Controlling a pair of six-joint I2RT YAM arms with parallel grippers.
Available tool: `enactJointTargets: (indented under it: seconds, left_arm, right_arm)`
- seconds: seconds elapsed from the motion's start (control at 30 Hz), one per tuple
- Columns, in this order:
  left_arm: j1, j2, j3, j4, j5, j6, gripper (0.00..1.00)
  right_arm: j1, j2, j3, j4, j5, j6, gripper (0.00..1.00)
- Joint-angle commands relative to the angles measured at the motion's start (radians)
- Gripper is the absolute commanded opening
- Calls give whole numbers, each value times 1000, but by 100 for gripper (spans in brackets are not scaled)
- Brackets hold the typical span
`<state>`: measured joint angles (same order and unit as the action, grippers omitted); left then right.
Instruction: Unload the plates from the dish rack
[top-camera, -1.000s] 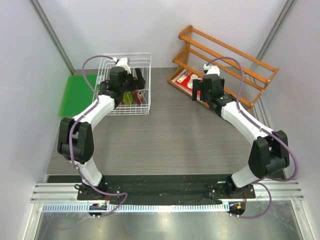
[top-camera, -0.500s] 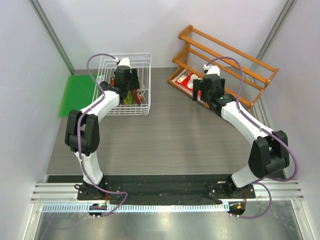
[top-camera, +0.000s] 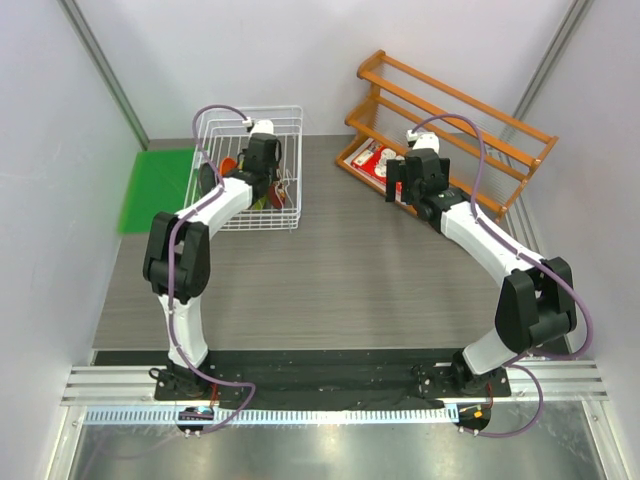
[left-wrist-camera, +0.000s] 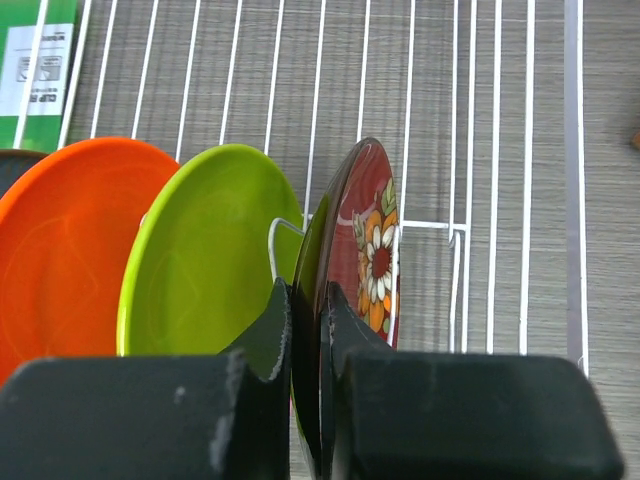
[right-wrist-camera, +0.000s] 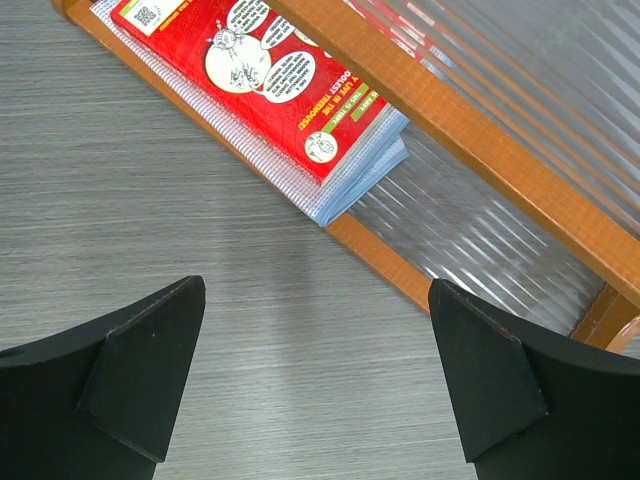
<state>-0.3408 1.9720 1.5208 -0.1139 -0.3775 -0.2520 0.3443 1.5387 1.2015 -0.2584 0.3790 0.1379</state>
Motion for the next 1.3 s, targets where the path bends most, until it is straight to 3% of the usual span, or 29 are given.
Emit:
enactJointTargets:
  seconds: [0.0, 0.5, 0.8, 1.03, 1.13, 1.27]
  left_arm:
    - [-21, 28, 50, -23, -95, 14, 0]
    - [-135, -90, 110, -79, -320, 132, 0]
    - [-156, -237, 147, -191, -281, 126, 0]
    - [-155, -318, 124, -233, -123, 68, 0]
    - [-153, -357, 90, -224, 27, 10, 0]
    - [-139, -395, 1, -134, 250, -117, 0]
  right_arm:
    - [-5, 1, 33, 31, 18, 2, 100]
    - [-5, -41, 26, 10, 37, 8, 100]
    - [-5, -84, 20, 10, -29, 45, 100]
    - [-5, -92, 21, 19, -103, 71, 100]
    - [-8, -86, 20, 28, -136, 88, 100]
    - [-48, -84, -9, 93, -331, 185, 100]
